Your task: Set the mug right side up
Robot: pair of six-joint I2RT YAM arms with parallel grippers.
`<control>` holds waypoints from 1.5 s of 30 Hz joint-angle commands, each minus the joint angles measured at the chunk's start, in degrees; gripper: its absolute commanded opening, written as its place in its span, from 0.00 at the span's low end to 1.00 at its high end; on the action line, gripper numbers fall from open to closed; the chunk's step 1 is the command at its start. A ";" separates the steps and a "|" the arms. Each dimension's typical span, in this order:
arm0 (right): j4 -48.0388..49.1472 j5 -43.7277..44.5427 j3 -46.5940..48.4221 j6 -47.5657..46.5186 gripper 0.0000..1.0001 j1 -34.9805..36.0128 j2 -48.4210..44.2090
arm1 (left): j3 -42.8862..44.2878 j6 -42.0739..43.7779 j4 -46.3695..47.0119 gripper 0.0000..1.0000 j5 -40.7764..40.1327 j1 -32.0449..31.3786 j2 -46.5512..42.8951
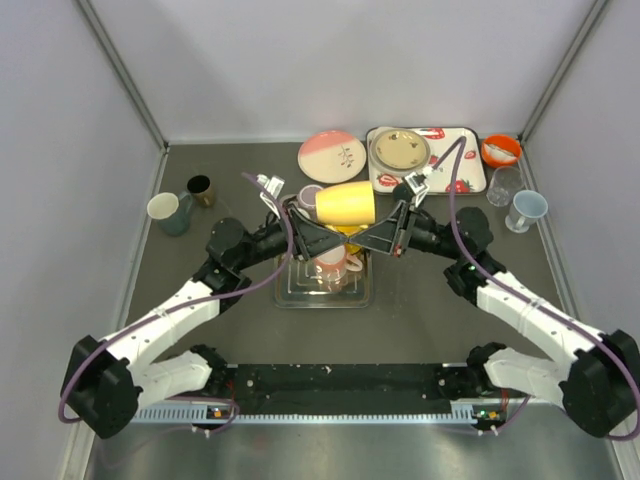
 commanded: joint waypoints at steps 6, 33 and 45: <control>-47.00 23.96 16.52 -27.28 0.00 -2.11 -13.18 | 0.45 15.40 -17.75 0.70 -16.02 -0.68 -11.48; -70.85 60.05 28.48 -36.35 0.00 -21.00 19.23 | 3.80 19.81 -55.38 0.99 -52.36 -0.42 -19.66; -70.33 60.13 36.57 -38.10 0.00 -21.09 32.59 | 0.37 21.83 -54.33 0.99 -53.42 -0.33 -22.83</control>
